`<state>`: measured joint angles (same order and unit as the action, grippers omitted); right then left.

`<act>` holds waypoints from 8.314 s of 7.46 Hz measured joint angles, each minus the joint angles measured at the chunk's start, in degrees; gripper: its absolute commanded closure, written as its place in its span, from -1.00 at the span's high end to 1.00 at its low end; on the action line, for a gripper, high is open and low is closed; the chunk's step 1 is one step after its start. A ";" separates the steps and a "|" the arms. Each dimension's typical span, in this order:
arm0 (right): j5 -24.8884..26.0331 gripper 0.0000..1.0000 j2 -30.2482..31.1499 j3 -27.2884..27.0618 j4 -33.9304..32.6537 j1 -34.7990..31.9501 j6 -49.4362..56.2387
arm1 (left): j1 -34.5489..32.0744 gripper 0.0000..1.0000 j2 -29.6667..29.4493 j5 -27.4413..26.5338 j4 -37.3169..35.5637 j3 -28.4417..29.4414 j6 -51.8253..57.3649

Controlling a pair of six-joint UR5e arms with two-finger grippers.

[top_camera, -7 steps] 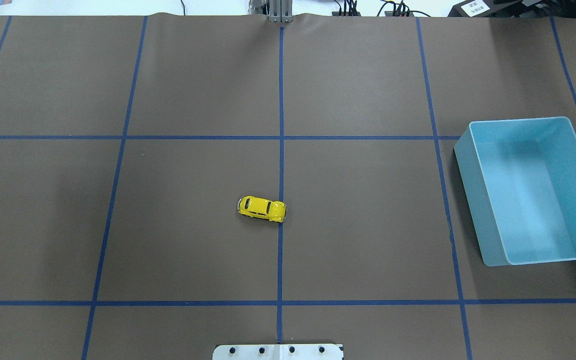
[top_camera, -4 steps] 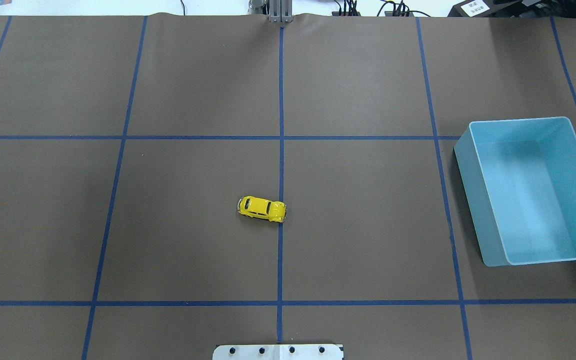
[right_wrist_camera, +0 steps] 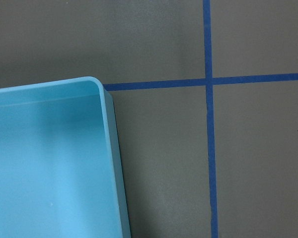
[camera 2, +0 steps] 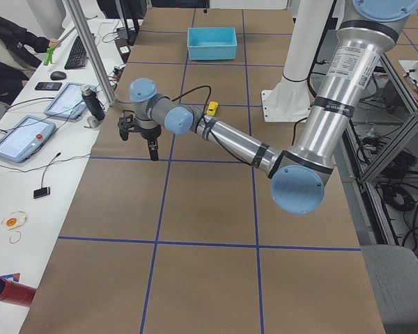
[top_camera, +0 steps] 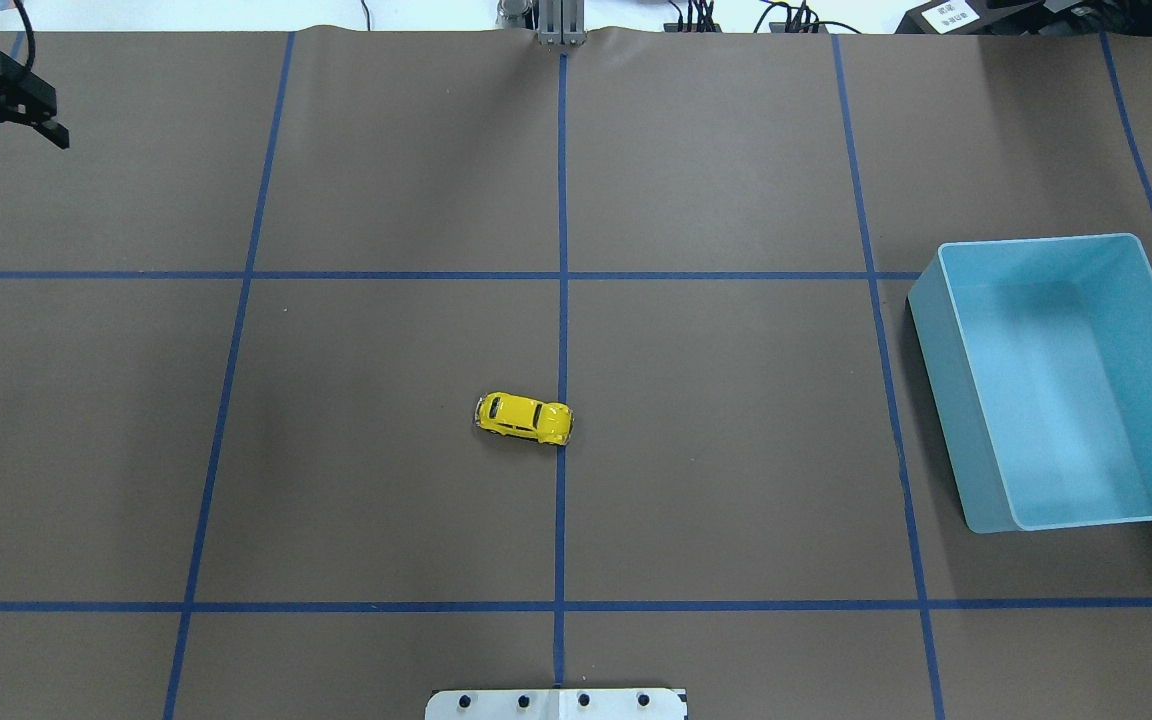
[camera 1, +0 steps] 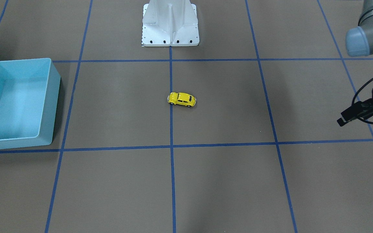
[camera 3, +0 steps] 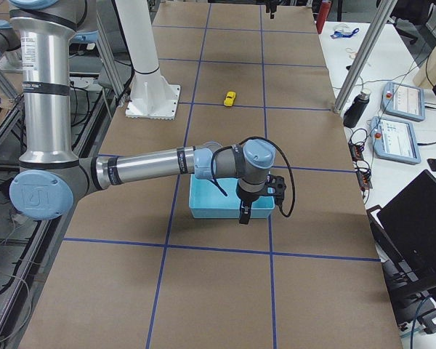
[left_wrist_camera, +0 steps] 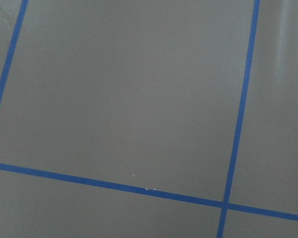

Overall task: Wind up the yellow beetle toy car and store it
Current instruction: 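Move the left gripper in toward the yellow beetle toy car, then lower the left gripper onto the yellow car and close on it, then press the car down and drag it backward with the left gripper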

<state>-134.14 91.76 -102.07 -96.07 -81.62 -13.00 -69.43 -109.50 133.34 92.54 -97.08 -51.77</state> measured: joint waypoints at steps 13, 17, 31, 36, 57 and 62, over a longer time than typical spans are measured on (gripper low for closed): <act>-1.38 1.00 4.73 -4.39 -0.48 0.76 -1.58 | 28.44 1.00 -1.07 -18.54 5.29 -9.92 -53.27; -1.73 1.00 4.99 -4.78 -0.52 0.76 -1.64 | 34.51 1.00 -3.12 -26.86 2.73 -9.60 -69.81; -1.91 1.00 7.59 -6.24 -0.26 0.76 -1.59 | 42.82 1.00 -25.15 -28.04 -10.77 6.28 -90.50; -1.98 1.00 8.18 -6.70 -0.23 0.76 -1.59 | 42.95 1.00 -27.22 -28.66 -7.27 10.20 -90.22; -2.08 1.00 8.50 -7.22 -0.40 0.74 -1.59 | 44.27 -0.42 -27.61 -30.77 -6.65 11.35 -92.37; -2.09 1.00 8.53 -7.31 -0.43 0.76 -1.59 | 44.11 -0.52 -27.13 -30.67 -6.59 10.79 -91.82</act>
<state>-136.23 100.28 -109.38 -96.50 -80.86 -14.59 -25.32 -136.62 102.66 85.95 -86.29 -143.59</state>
